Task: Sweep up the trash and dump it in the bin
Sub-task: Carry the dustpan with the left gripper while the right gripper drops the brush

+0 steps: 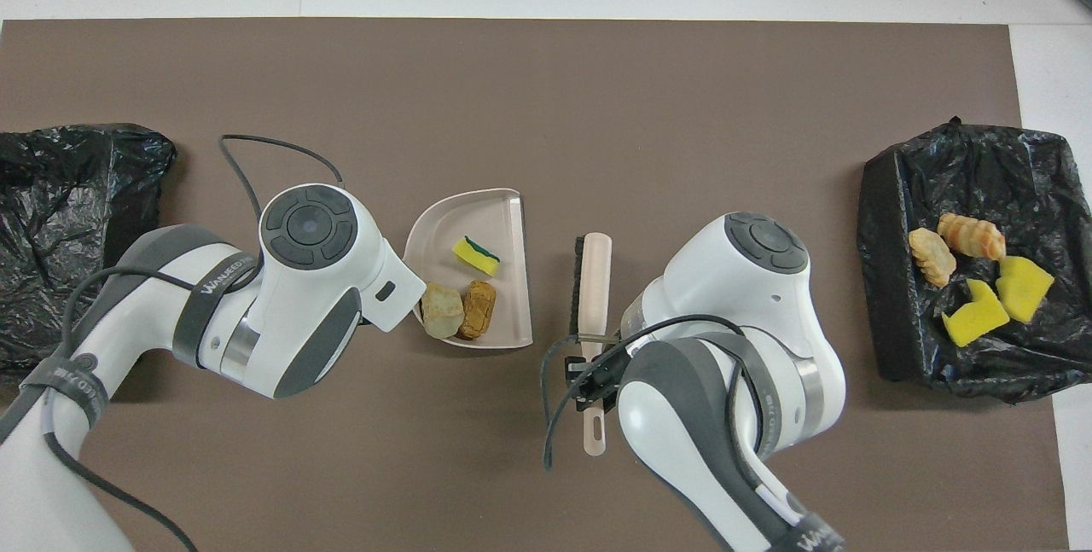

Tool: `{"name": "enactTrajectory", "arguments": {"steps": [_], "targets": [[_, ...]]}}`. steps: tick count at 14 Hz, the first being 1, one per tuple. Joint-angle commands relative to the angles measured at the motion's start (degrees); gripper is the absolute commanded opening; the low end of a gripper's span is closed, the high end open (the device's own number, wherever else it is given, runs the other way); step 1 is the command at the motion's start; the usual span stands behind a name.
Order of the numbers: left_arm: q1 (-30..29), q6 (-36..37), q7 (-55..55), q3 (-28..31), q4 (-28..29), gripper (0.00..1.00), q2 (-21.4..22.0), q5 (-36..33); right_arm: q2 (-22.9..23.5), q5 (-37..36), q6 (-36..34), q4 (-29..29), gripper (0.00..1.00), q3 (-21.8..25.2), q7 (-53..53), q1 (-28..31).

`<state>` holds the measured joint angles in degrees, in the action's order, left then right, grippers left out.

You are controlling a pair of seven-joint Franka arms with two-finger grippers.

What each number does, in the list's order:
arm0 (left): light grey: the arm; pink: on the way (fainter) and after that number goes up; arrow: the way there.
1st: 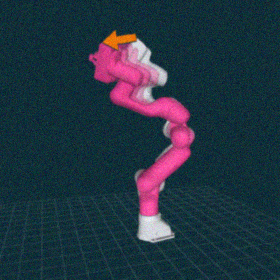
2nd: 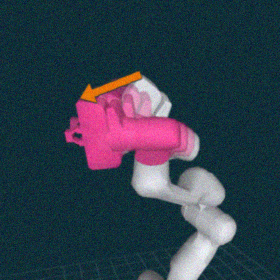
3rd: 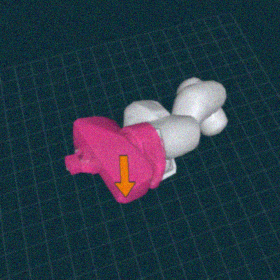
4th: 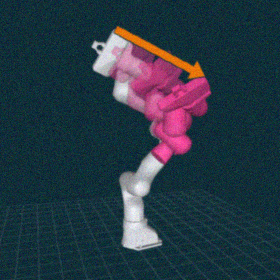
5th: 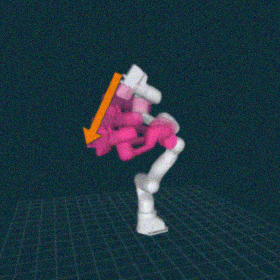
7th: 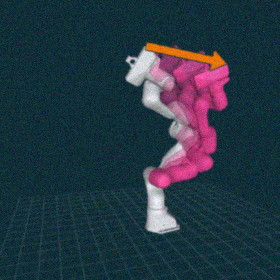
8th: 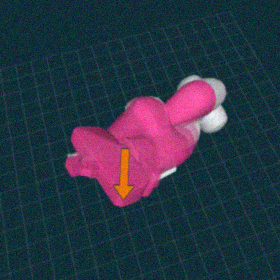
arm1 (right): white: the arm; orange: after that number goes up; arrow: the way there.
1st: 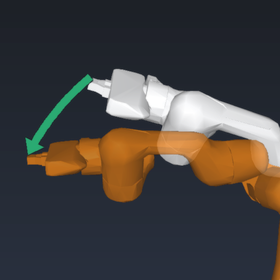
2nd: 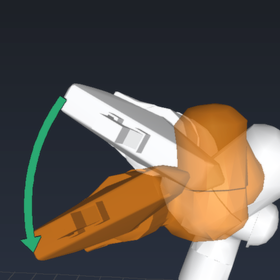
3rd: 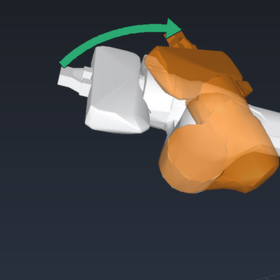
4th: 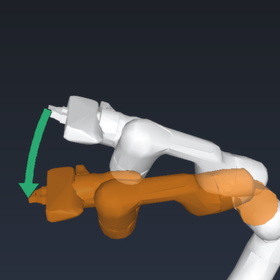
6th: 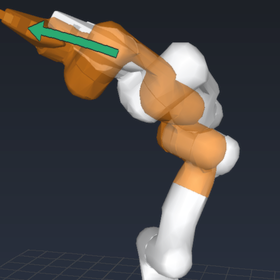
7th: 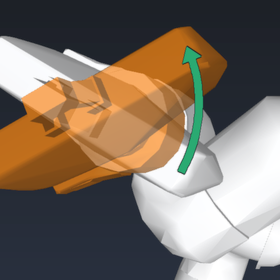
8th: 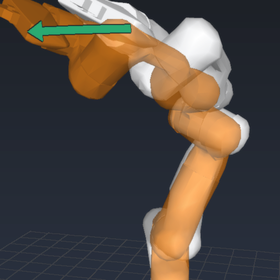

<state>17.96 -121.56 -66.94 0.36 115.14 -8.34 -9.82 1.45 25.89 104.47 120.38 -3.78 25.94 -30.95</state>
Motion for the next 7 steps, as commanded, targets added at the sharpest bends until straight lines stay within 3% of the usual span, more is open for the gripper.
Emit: {"name": "enactTrajectory", "arguments": {"steps": [1,4,7], "targets": [[-4.15,3.61,-6.33,-0.45,-4.91,0.0,-0.36,-0.55,-3.47,-1.11,1.44,3.54,0.0,-0.35,4.45,-4.71],[-10.29,6.5,-15.74,-0.45,-8.43,0.0,-0.01,0.33,-1.19,-1.2,4.68,4.51,0.0,-0.26,11.48,-13.23],[-15.92,12.56,-23.13,-0.45,-14.48,0.0,0.17,1.74,1.01,-1.2,9.51,5.22,0.0,-0.35,12.29,-17.9]]}}
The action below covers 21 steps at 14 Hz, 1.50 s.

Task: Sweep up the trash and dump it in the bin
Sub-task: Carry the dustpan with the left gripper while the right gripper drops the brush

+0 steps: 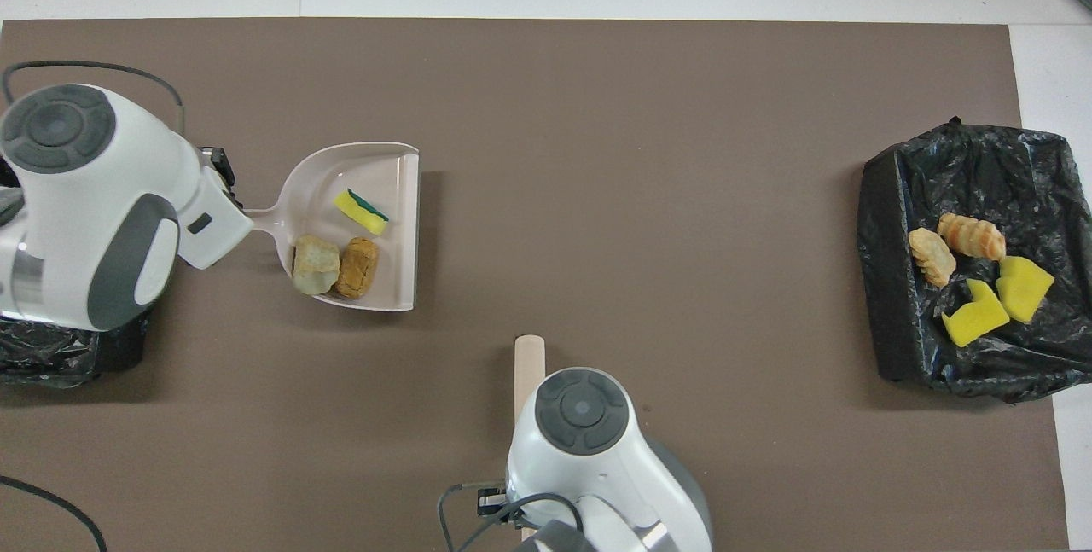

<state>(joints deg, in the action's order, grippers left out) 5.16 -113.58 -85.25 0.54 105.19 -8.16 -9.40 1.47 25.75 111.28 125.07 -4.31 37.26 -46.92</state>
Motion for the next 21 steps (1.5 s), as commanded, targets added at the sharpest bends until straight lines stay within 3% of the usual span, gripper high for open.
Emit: {"name": "enactTrajectory", "arguments": {"steps": [1,7,8,9,14,21], "targets": [[-4.71,5.99,-6.57,-0.63,-5.95,0.0,-0.18,1.75,1.68,-1.06,3.93,0.53,0.0,0.18,1.58,-2.73],[-18.24,7.24,-16.51,-0.46,-11.58,0.0,-1.06,4.66,3.01,-1.06,7.2,2.2,0.0,0.35,1.68,-4.23],[-20.17,7.15,-16.96,-0.37,-11.68,0.0,-0.98,4.22,3.01,-1.14,6.85,2.11,0.39,0.35,1.85,-4.15],[-21.85,7.06,-17.57,-0.37,-11.68,0.0,-0.98,3.95,3.09,-1.84,6.58,1.85,0.99,0.44,1.94,-3.97],[-27.66,0.66,-22.41,-0.28,-12.56,0.0,-1.77,-1.75,2.92,-5.61,1.33,-2.71,1.0,0.79,1.85,-2.14],[-26.96,-4.26,-15.93,-0.37,-12.47,0.0,-1.86,-20.88,0.9,-12.11,-15.89,-18.08,1.0,0.88,-7.01,11.75]]}}
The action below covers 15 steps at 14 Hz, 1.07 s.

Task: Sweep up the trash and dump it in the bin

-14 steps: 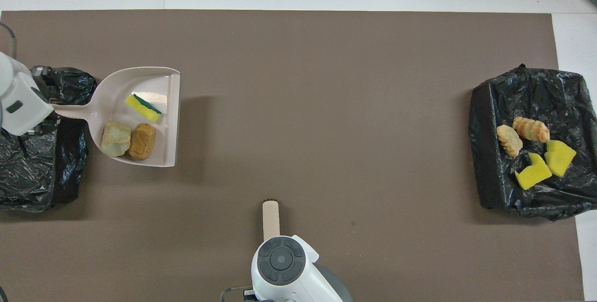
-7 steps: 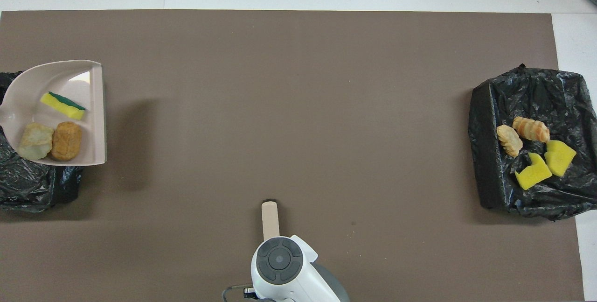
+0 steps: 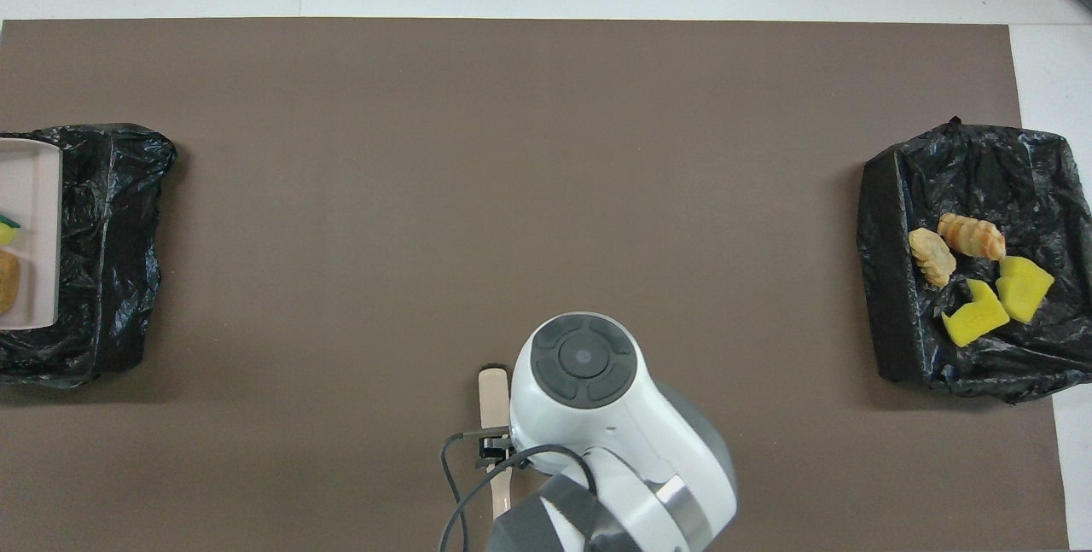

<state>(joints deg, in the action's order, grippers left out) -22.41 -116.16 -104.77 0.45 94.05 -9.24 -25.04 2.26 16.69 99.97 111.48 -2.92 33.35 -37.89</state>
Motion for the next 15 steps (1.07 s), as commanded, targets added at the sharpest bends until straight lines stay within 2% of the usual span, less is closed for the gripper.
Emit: {"name": "enactTrajectory", "arguments": {"steps": [1,4,6,11,15], "targets": [[0.7,-2.4,6.74,-0.36,-1.06,0.0,-0.6,-8.5,0.2,-5.5,-7.05,-6.69,1.0,-0.51,-5.73,4.47],[2.8,-2.76,9.05,-0.54,-1.15,0.0,-0.08,-16.24,-0.33,-8.68,-13.47,-12.23,1.0,-0.24,-15.65,12.02],[4.3,-1.18,9.06,-0.54,-1.06,0.0,1.24,-18.98,-0.94,-11.23,-15.24,-13.73,1.0,-0.24,-26.01,17.73],[4.3,1.2,9.85,-0.37,-0.8,0.0,3.53,-21.98,-1.39,-19.93,-14.2,-14.7,1.0,0.28,-39.65,29.25],[4.74,0.67,12.3,-0.63,-1.15,0.0,3.71,-26.1,-1.03,-19.68,-10.95,-15.76,1.0,0.63,-40.12,36.03]]}}
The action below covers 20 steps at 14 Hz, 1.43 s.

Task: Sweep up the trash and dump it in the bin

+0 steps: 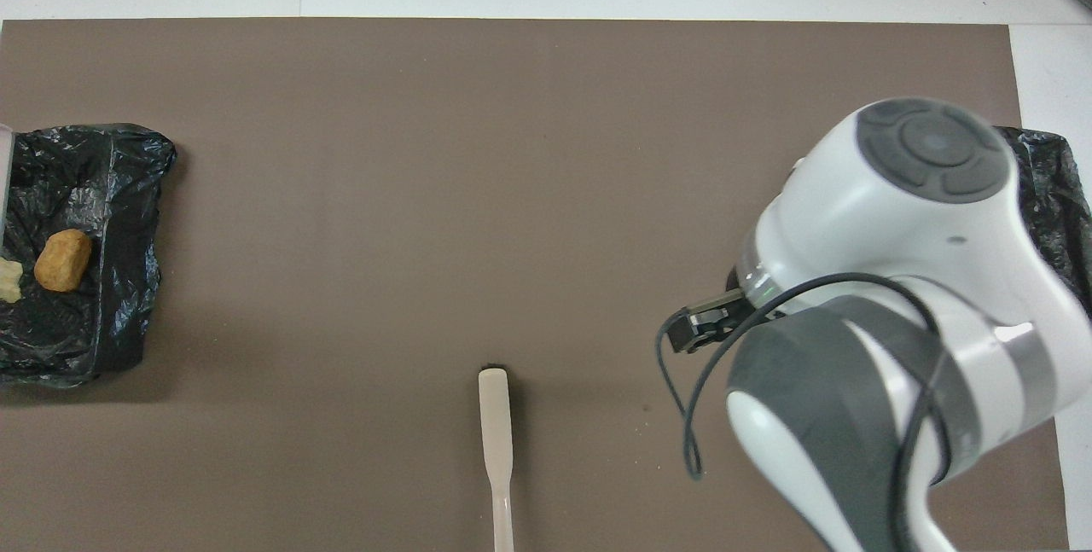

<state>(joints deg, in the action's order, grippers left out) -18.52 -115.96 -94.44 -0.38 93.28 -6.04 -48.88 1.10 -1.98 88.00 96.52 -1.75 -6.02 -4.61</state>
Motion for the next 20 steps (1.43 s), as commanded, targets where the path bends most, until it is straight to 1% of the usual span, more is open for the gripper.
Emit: {"name": "enactTrajectory", "arguments": {"steps": [1,2,4,5,6,7,8,10,12,13,18,20], "targets": [[1.38,0.38,2.24,0.11,-0.38,0.0,0.59,-2.88,0.13,-0.84,1.46,-0.81,1.0,-0.27,-0.58,4.34],[2.08,0.3,3.02,0.11,-0.38,0.0,0.68,-4.37,0.13,-0.75,1.64,-0.9,1.0,-0.19,-0.4,5.57],[2.7,0.03,4.6,-0.15,-0.47,0.0,0.68,-8.67,0.31,-0.4,2.26,-3.61,1.0,-0.27,3.61,7.51],[3.75,0.99,6.53,-0.06,-0.12,0.0,1.03,-9.73,0.22,-0.48,2.26,-4.4,1.0,-0.19,6.43,7.69],[3.84,1.26,9.07,-0.06,0.84,0.0,2.25,-11.13,0.22,-0.4,2.0,-5.28,1.0,0.16,7.06,7.95],[3.06,0.83,10.83,-0.06,3.11,0.0,3.57,-11.67,0.31,-0.05,1.3,-6.25,1.0,0.78,7.16,8.56],[2.88,-0.31,11.55,0.2,6.44,0.0,5.84,-12.46,0.22,1.17,1.29,-6.95,1.0,0.87,7.51,8.66],[3.4,-1.29,16.19,0.2,11.46,0.0,9.19,-16.14,-0.65,1.71,1.29,-6.09,1.0,0.96,8.21,8.31],[4.02,-0.76,19.01,0.2,15.15,0.0,11.74,-17.04,-1.71,1.62,1.64,-4.51,1.0,0.78,8.57,8.04],[3.93,-1.02,19.81,0.2,15.96,0.0,12.19,-17.73,-1.8,1.62,1.73,-4.5,1.0,0.78,8.57,7.69],[5.16,-0.58,21.4,-0.24,15.71,0.0,11.76,-17.04,-2.15,1.62,2.17,-4.67,1.0,0.08,8.21,7.51],[5.43,-1.02,21.14,-0.24,13.52,0.0,10.62,-15.9,-2.15,1.62,2.08,-4.76,1.0,0.34,8.12,7.78]]}}
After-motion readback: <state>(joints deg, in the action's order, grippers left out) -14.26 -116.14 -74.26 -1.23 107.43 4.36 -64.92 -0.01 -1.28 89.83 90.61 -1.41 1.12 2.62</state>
